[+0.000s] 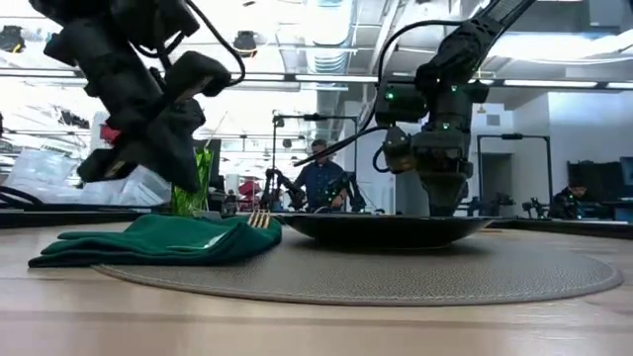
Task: Set table place
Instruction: Move the green napkin to the middle left of the table
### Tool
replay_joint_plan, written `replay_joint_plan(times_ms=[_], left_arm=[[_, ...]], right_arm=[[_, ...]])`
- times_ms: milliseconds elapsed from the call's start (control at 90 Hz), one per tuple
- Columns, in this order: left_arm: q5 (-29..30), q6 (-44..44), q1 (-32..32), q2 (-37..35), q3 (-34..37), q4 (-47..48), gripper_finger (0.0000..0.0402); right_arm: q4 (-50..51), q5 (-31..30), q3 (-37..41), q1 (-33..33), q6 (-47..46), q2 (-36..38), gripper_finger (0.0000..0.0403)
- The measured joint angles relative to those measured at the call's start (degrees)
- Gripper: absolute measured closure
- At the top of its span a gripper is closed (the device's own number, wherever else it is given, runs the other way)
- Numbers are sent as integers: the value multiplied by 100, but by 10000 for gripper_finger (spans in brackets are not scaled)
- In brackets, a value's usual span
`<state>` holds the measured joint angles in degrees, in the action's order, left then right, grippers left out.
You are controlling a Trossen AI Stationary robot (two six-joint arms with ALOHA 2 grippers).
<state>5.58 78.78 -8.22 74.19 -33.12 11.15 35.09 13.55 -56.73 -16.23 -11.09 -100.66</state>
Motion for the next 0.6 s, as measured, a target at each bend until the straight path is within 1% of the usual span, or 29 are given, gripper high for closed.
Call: replay_joint_plan(times_ms=[256, 467, 544, 600], left_arm=[[-54, -490, 187, 12, 2, 423, 401], [-78, -640, 213, 175, -8, 102, 401], [-82, -650, 213, 250, 7, 146, 401], [-100, -706, 229, 374, -1, -46, 402]], right_arm=[[4, 4, 0, 2, 44, 0, 403], [20, 7, 0, 2, 63, 4, 403], [21, 16, 0, 6, 63, 4, 403], [22, 22, -2, 6, 86, 7, 403]])
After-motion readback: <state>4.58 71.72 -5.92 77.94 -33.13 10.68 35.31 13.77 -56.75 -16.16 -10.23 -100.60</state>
